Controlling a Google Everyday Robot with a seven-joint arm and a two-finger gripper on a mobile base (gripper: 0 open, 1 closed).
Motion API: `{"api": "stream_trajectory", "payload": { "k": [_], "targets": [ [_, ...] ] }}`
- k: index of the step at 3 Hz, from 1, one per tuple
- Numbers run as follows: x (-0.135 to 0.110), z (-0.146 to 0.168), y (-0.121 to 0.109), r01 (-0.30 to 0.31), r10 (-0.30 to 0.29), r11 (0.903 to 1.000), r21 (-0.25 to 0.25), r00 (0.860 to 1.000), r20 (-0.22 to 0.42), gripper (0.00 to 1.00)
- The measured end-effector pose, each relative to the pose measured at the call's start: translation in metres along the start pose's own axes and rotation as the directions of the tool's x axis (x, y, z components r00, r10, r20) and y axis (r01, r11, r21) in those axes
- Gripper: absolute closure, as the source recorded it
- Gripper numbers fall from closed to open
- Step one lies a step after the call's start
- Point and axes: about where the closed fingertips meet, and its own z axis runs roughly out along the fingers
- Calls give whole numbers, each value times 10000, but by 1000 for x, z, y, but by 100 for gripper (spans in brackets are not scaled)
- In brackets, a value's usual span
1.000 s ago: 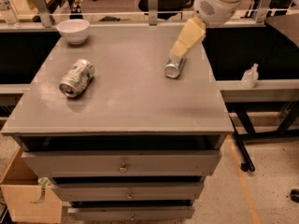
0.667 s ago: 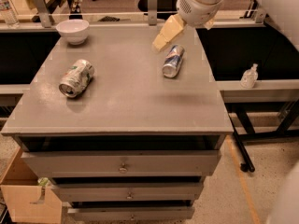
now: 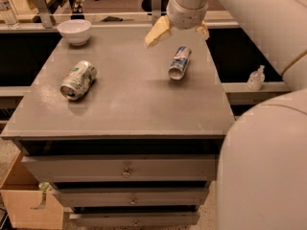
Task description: Place redbull can upright
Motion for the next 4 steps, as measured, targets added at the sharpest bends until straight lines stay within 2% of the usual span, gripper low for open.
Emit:
{"api": "stream_trajectory", "payload": {
  "k": [1, 2, 4],
  "targets": [
    [-9, 16, -16, -1513, 1517, 9883, 164, 9881, -238, 0],
    [-15, 32, -25, -2422, 2428, 9700, 193, 9688, -499, 0],
    [-18, 68, -26, -3345, 3361, 9417, 353, 9315, -1388, 0]
  ]
}}
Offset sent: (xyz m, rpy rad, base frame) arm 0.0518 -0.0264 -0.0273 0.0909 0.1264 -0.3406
